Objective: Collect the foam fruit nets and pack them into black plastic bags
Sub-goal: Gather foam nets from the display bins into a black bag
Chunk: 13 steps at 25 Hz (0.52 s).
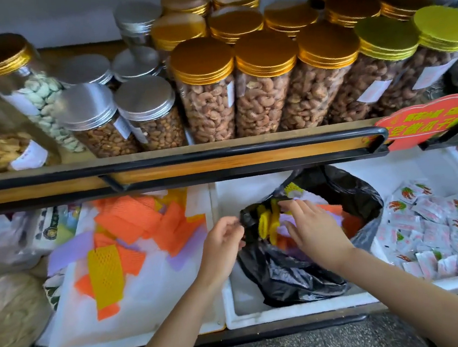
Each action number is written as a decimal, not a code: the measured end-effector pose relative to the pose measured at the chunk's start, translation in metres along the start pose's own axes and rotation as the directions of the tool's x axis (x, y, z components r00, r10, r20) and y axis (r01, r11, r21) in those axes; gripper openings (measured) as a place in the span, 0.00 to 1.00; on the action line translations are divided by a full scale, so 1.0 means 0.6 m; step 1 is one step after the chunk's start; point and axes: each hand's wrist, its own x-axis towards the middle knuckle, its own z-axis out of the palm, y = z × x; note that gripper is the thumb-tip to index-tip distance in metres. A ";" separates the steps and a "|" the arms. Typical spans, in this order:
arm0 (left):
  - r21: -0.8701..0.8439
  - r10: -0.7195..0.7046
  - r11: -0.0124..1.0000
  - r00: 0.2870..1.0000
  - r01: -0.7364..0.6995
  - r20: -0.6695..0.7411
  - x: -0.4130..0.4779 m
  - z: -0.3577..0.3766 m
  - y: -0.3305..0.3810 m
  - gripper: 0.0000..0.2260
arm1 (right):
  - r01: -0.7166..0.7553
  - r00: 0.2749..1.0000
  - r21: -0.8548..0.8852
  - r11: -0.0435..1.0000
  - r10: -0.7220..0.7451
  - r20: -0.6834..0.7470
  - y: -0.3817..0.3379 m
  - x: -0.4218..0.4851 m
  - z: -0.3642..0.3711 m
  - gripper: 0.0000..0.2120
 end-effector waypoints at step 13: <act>0.394 -0.158 0.865 0.915 0.309 -0.372 -0.052 -0.417 -0.292 0.12 | -0.133 0.881 0.324 0.937 -0.038 0.471 -0.320 0.131 0.235 0.25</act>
